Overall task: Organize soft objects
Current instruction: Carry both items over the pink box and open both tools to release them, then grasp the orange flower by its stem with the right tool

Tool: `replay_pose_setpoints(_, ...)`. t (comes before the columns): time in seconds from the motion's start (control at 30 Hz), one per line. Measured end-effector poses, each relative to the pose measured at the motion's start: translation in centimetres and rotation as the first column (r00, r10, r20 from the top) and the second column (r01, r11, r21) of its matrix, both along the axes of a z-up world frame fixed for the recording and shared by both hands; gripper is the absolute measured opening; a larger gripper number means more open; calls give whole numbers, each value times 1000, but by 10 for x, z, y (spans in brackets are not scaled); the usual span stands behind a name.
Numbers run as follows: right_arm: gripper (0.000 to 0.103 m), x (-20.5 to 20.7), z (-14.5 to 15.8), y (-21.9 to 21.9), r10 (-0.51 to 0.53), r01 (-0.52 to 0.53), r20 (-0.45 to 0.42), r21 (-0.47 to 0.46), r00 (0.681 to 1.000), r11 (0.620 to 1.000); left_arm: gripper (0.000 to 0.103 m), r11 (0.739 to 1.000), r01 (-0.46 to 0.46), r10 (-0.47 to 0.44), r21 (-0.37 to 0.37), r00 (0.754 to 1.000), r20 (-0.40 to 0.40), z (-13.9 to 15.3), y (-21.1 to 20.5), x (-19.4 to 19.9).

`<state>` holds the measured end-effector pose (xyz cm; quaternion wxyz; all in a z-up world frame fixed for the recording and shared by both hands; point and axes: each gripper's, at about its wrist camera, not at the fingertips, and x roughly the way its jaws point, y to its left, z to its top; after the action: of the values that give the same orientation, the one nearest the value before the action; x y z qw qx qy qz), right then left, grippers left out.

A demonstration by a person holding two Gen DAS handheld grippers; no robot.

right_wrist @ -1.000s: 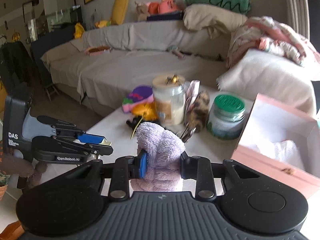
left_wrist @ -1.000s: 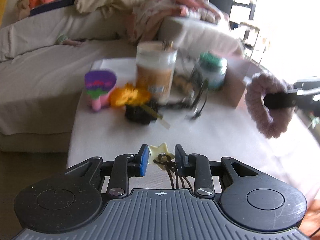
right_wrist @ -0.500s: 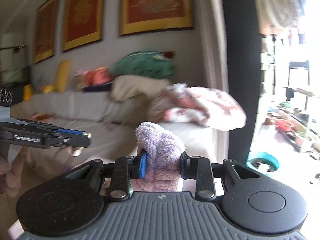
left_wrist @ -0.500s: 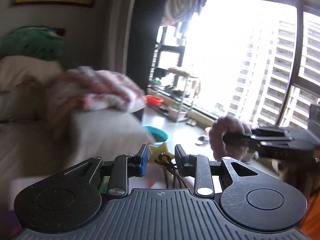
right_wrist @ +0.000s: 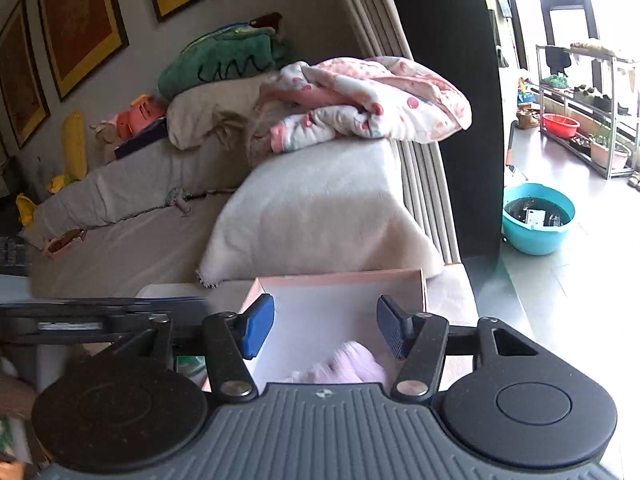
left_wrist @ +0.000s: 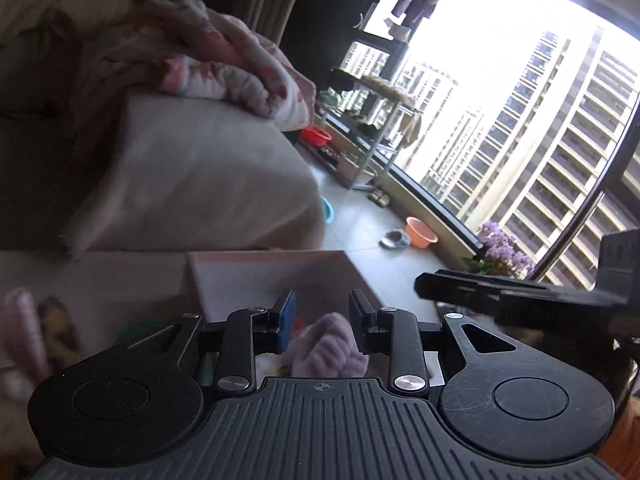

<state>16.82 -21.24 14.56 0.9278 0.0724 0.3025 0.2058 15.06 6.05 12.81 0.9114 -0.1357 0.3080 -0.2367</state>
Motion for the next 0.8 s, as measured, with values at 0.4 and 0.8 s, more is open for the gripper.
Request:
replay_pose_setpoints(0.4,66,-79,-35,57,67,-36,163,-189,984,981,32,892,-445,434,80,892,130,6,184,-106)
replay_pose_setpoints(0.8,71,-132,-92,126,264,-251,55,-171,963,953,32,862,-449,462,233,887,-1,-65,215,-89)
